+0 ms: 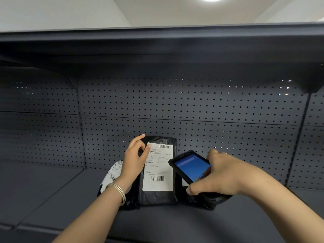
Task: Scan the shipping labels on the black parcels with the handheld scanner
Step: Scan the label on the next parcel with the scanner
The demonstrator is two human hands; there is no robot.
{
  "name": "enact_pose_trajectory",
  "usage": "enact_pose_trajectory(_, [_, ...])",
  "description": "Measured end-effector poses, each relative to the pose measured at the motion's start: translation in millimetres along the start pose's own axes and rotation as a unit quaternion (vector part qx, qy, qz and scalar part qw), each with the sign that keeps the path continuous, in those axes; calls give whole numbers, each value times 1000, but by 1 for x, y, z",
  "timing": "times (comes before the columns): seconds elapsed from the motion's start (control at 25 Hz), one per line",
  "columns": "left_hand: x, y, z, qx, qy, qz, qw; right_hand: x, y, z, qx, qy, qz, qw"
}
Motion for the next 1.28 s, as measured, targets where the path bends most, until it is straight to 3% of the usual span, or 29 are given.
enact_pose_trajectory(0.36, [35,-39,10,45,97,18,994,-3,-6,14,1,-17,22,1000])
enact_pose_trajectory(0.8, [79,-92,12,225,159,106,956,-1,-16,43,4,-55,29,998])
enact_pose_trajectory(1.0, [85,-64,26,215,154,76,961,16,-28,58,7,-57,40,998])
enact_pose_trajectory(1.16, [99,-6,35,195,121,38,973,42,-46,70,20,-36,42,998])
enact_pose_trajectory(1.28, [125,38,34,186,115,69,973,60,-62,77,27,-22,50,998])
Point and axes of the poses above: each hand's wrist, its own z-axis towards the middle knuckle, its own y-axis out of the back of the hand, x = y × z, the point moved 5 cm from there along z, towards the middle knuckle, and after that the axes turned 6 degrees about y, right-handed, at the moved point
